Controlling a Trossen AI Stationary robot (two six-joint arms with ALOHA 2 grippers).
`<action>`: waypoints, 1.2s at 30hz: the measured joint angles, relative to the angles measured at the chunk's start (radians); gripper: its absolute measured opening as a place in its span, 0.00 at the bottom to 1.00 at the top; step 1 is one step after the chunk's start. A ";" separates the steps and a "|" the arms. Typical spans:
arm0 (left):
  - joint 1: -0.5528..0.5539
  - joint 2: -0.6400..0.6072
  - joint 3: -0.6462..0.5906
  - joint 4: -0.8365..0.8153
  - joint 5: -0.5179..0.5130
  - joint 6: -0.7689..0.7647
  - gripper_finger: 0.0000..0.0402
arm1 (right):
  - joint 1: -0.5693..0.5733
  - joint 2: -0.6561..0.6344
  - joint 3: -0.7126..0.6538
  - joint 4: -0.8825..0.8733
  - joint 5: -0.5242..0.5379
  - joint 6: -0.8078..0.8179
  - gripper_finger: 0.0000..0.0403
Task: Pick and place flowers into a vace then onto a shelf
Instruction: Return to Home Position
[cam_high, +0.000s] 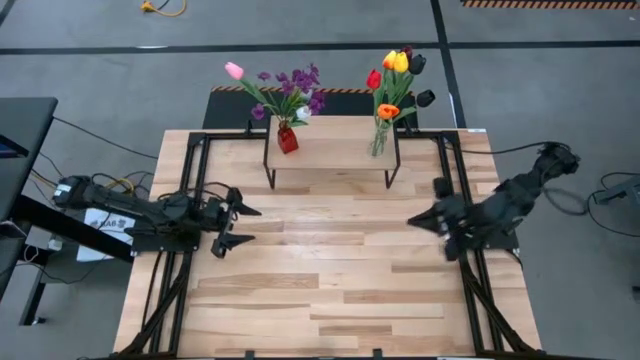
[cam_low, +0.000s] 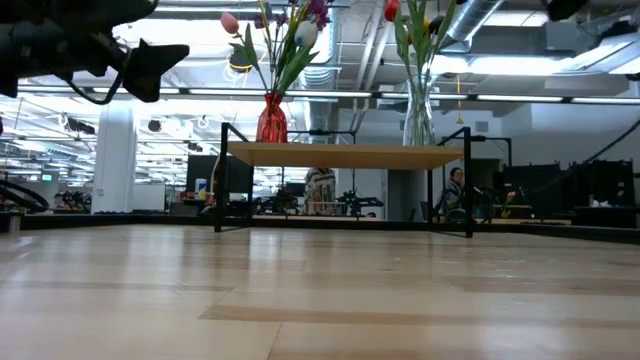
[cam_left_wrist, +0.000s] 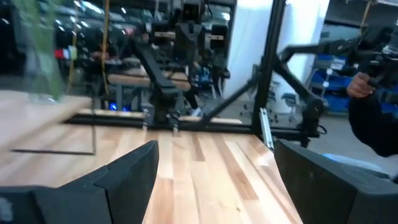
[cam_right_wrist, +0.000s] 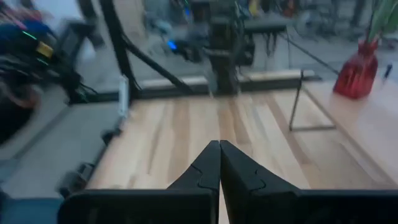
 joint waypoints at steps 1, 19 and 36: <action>0.016 -0.035 -0.011 -0.009 0.006 0.003 0.77 | 0.010 -0.047 -0.003 -0.014 -0.002 -0.008 0.00; 0.071 -0.538 -0.038 -0.444 0.077 0.057 0.77 | 0.128 -0.617 -0.555 0.233 0.117 -0.116 0.00; 0.072 -0.556 -0.048 -0.574 0.050 0.077 0.77 | 0.130 -0.593 -0.672 0.385 -0.110 -0.351 0.00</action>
